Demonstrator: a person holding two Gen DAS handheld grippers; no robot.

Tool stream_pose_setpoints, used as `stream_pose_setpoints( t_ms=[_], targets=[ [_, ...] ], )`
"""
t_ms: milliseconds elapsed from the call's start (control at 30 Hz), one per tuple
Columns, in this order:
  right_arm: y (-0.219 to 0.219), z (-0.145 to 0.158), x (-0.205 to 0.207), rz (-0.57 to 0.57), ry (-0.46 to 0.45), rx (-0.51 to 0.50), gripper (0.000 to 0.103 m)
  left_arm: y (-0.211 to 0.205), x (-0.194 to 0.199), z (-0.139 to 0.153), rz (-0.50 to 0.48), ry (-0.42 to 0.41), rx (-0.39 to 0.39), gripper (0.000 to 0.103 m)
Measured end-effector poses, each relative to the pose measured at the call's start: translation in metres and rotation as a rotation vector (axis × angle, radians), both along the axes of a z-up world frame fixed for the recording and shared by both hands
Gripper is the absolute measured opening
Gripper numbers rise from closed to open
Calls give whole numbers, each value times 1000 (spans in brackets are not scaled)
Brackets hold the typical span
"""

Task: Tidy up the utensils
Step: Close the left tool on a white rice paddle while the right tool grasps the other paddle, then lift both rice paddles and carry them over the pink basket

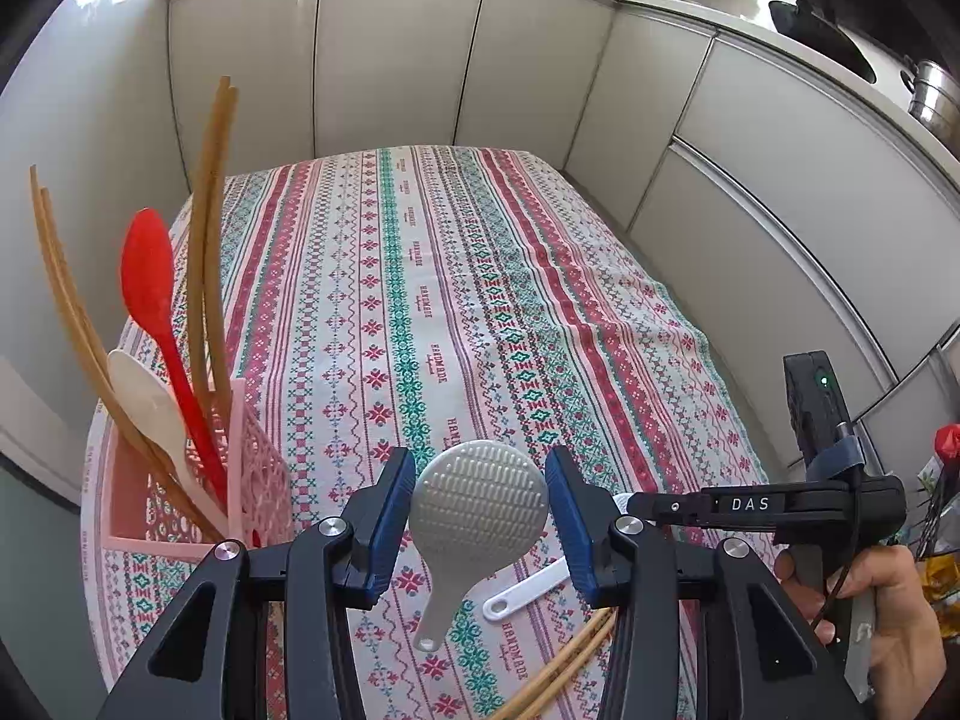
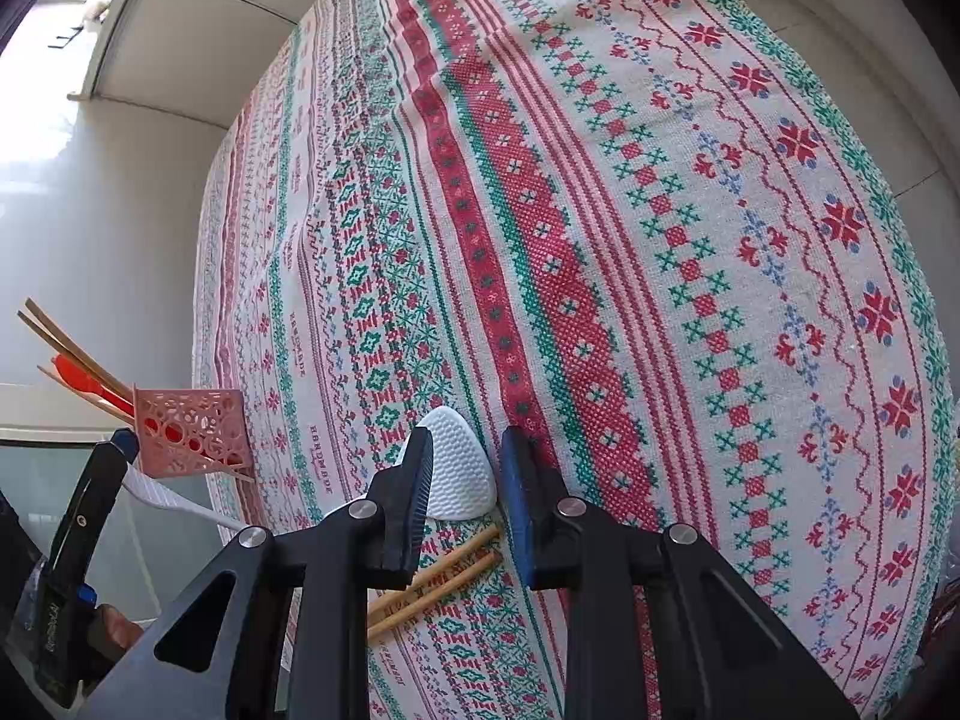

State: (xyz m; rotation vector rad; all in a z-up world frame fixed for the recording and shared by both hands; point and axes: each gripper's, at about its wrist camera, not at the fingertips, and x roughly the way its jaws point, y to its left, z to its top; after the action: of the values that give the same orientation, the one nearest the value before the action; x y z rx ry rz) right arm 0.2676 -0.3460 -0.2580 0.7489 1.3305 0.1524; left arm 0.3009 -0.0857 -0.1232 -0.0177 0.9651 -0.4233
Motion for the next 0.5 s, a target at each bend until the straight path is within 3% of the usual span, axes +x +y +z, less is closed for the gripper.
stream_pose_setpoints(
  t_ms=[300,500],
  targets=[
    [13,-2,6,62,-25,-25,7,25,-4,9,34,-3,-42,46],
    [20,33,-8,92,-108,-39,3,39,-15,25,54,-47,-65,46]
  ],
)
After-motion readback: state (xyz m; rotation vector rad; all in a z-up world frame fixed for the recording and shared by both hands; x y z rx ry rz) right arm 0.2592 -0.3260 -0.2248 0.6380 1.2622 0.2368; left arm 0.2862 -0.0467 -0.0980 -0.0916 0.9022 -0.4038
